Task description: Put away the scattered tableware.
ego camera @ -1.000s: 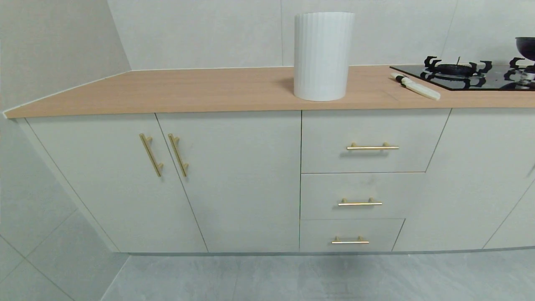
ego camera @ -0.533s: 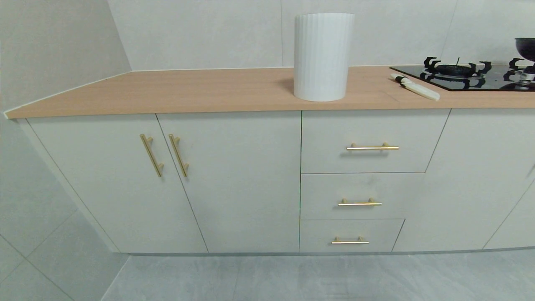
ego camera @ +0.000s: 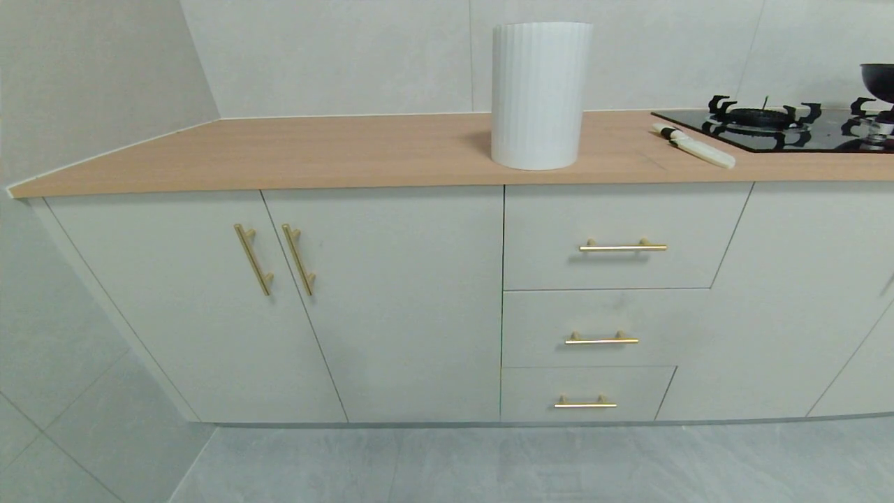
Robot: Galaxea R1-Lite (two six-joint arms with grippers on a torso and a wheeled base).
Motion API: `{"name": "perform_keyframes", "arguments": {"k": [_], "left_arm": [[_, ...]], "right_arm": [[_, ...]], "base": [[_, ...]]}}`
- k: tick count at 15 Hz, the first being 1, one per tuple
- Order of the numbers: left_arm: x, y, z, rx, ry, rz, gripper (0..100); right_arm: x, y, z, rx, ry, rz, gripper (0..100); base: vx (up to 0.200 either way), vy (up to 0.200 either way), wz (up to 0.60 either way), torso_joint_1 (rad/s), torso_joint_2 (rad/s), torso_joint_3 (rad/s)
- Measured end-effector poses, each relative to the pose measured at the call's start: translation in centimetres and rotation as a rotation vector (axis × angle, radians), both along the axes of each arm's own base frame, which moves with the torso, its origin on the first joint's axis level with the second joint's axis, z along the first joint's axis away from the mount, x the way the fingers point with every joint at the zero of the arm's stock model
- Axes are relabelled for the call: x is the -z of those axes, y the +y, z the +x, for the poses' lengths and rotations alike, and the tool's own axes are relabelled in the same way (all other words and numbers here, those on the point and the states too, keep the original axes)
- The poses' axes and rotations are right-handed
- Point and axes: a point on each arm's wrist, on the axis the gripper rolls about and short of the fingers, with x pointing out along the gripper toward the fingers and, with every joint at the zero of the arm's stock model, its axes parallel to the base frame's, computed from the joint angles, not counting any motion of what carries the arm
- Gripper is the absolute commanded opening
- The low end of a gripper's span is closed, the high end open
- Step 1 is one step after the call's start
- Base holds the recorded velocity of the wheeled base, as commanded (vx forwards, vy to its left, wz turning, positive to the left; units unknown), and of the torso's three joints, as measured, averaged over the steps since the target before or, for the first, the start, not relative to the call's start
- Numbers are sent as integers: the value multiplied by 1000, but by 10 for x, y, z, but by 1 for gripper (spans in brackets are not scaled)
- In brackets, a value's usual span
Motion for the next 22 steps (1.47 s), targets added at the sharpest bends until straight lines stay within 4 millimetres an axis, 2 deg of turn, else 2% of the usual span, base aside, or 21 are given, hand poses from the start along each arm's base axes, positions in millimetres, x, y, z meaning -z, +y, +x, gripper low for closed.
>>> {"name": "perform_keyframes", "arguments": {"k": [2, 5, 17, 22], "left_arm": [[0, 0, 0, 0, 0, 0, 100], [0, 0, 0, 0, 0, 0, 100], [0, 0, 0, -3, 0, 0, 100], [0, 0, 0, -3, 0, 0, 100]], "right_arm": [[12, 3, 3, -122, 56, 32, 100], [28, 4, 5, -161, 201, 41, 100], [30, 3, 5, -158, 205, 63, 100], [30, 3, 5, -158, 206, 65, 100]], "base": [[0, 0, 0, 0, 0, 0], [0, 0, 0, 0, 0, 0], [0, 0, 0, 0, 0, 0], [200, 0, 0, 3, -1, 3]]}}
